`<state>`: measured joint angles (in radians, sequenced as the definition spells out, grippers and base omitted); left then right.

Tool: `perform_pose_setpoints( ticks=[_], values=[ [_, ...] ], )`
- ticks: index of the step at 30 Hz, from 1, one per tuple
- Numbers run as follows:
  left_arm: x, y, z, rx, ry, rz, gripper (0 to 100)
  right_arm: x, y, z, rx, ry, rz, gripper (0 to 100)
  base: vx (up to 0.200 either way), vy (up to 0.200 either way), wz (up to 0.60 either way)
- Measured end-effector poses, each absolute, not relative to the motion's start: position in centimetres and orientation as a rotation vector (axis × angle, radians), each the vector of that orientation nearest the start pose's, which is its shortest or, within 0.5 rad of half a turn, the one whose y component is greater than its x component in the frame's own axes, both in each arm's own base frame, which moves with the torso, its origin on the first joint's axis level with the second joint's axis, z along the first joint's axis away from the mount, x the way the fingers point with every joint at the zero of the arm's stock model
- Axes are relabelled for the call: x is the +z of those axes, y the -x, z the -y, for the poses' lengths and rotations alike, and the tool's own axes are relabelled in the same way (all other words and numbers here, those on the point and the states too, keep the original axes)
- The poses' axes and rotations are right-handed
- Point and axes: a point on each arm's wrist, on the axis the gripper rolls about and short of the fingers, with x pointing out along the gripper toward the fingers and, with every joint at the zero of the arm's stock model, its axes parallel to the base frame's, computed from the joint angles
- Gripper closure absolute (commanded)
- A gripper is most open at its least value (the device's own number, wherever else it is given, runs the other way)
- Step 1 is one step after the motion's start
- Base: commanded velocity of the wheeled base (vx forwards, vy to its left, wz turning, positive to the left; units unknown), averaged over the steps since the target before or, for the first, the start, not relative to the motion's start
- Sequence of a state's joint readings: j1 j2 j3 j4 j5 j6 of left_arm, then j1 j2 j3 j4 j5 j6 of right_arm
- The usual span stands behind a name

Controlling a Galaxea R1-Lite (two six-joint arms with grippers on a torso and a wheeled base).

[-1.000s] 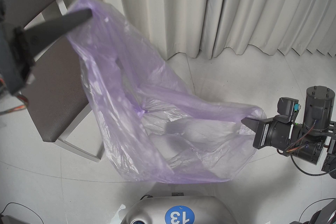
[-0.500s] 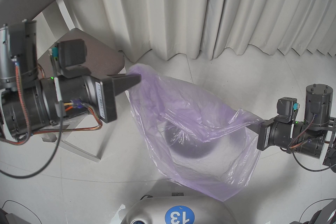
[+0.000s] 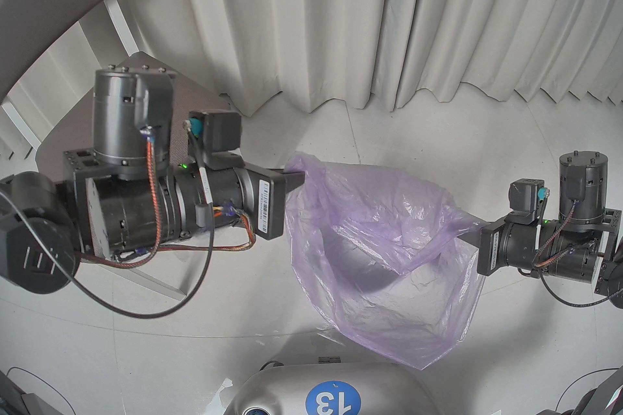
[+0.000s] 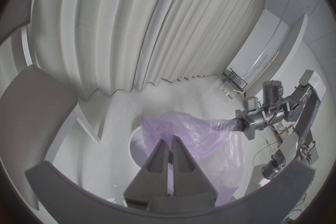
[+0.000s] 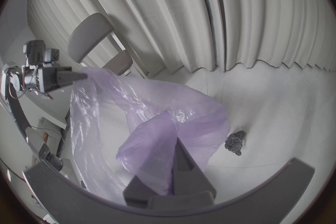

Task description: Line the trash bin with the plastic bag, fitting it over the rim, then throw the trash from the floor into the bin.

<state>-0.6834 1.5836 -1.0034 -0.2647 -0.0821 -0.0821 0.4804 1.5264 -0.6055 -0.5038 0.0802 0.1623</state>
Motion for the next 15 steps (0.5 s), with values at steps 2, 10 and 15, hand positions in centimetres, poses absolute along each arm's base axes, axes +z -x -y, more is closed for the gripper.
perform_pose_setpoints(
  ticks=[2,10,15],
  values=[
    [23.0,-22.7,18.6,-0.741,-0.026,-0.358,100,16.6,-21.8,-11.5,0.533,-0.077,-0.462,100,0.0,0.0,0.0],
    [20.8,-24.2,19.6,-0.726,-0.051,-0.421,100,16.6,-22.7,-11.2,0.548,-0.094,-0.468,100,0.0,0.0,0.0],
    [19.8,-25.1,19.9,-0.712,-0.052,-0.435,100,16.1,-23.4,-11.2,0.536,-0.097,-0.483,100,0.0,0.0,0.0]
  ],
)
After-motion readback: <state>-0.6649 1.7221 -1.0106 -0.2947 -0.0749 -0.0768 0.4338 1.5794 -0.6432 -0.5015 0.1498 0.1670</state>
